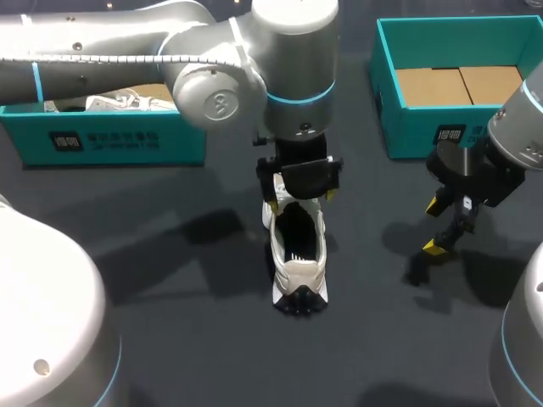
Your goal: Take the shoe out of the shoebox, open the shoe tongue, remove and reinsert the insole, then place the shoe into the shoebox
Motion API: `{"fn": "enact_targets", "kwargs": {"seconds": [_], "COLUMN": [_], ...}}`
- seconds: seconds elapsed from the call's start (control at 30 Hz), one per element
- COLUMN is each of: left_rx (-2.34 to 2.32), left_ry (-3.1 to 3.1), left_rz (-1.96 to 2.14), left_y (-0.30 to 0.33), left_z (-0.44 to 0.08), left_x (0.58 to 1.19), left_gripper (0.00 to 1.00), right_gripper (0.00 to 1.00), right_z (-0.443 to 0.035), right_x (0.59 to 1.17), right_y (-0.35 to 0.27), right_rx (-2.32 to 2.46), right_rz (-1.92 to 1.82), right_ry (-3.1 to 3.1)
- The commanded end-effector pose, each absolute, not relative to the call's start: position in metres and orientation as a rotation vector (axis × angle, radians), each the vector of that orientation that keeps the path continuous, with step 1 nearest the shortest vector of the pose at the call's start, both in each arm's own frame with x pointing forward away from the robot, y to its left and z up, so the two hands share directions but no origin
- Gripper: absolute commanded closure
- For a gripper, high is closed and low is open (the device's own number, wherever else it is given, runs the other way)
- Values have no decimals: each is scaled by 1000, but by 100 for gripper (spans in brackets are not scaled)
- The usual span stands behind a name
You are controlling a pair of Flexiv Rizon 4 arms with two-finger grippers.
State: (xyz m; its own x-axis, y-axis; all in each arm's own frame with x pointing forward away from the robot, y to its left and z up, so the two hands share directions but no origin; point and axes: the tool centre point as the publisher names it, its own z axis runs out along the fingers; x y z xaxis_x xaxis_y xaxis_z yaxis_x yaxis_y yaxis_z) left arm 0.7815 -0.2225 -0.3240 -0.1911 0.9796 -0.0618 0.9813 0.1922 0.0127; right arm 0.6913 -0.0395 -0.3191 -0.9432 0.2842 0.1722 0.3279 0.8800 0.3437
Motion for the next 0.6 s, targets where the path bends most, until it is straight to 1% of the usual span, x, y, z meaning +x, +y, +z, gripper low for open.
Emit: {"fn": "enact_targets", "kwargs": {"seconds": [0.03, 0.37, 0.4, 0.47, 0.5, 0.53, 0.6], "left_rx": [1941, 1904, 1903, 1905, 1908, 1920, 1931], "left_ry": [2409, 2455, 2456, 2462, 2466, 2474, 2483], "left_rz": [-29, -59, -62, -65, -66, -64, -81], "left_y": [-222, -211, -211, -210, -209, -208, -207], "left_z": [-320, -297, -294, -288, -286, -283, -281], "left_x": [792, 826, 830, 837, 839, 844, 849], "left_gripper": [0, 1, 7, 26, 33, 36, 39], "right_gripper": [0, 0, 0, 0, 0, 0, 0], "right_z": [-319, -319, -319, -319, -319, -319, -319], "right_x": [691, 691, 691, 691, 691, 691, 691], "right_y": [-39, -39, -39, -39, -39, -39, -39], "right_rx": [-479, -479, -479, -479, -479, -479, -479], "right_rz": [-565, -565, -565, -565, -565, -565, -565], "right_ry": [-2934, -2934, -2934, -2934, -2934, -2934, -2934]}}
